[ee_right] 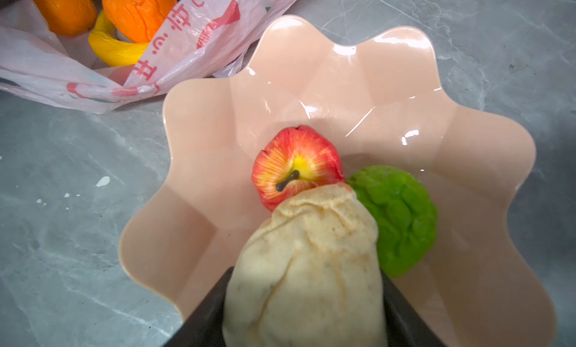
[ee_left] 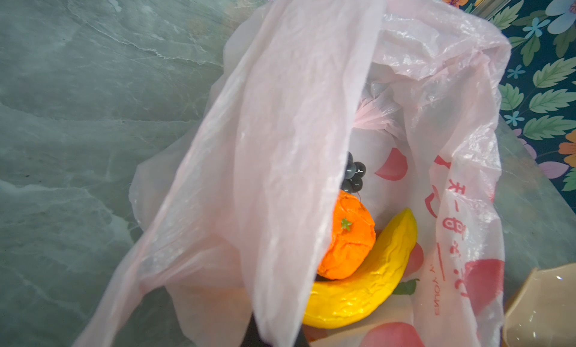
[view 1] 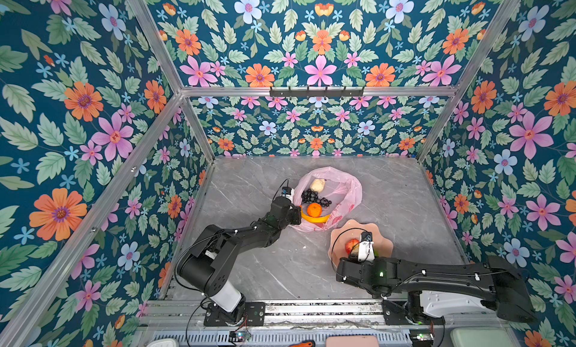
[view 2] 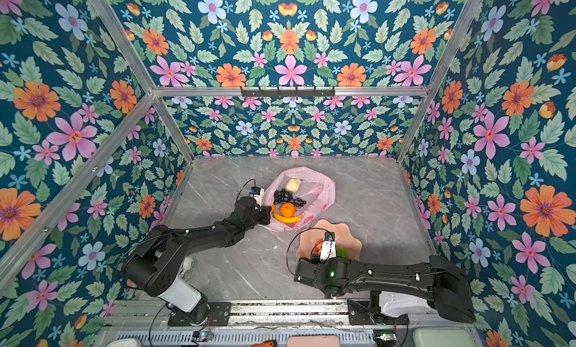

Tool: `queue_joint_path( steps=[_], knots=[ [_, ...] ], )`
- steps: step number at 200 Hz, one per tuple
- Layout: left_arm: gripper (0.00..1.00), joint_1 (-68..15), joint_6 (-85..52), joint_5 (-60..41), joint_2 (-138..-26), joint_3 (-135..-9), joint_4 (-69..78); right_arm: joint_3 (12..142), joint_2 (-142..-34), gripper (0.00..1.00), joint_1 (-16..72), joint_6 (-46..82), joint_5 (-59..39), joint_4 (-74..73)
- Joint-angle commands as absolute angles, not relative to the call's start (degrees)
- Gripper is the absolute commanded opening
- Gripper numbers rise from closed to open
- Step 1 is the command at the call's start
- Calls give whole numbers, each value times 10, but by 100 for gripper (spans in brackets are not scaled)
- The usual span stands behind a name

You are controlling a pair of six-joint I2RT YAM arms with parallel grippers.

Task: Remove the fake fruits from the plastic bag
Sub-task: 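Carry the cream pear with the right gripper over the peach bowl, then lower the cream pear into the bowl and open the right gripper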

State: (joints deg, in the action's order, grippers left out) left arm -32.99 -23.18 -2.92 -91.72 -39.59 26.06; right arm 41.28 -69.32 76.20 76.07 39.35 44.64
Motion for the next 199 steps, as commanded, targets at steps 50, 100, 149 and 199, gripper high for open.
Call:
queue_joint_path(
  steps=[50,100,149,199],
  knots=[
    [0,-329,-221,-22,-911,-399,265,420,-742,62,772,810,432,459],
    [0,-330,-221,-22,-910,-399,265,419,-764,65,772,823,436,458],
    [0,-329,-221,-22,-913,-399,265,410,-768,70,772,837,432,453],
    [0,-330,-221,-23,-913,-399,265,403,-769,73,772,836,432,444]
  ],
)
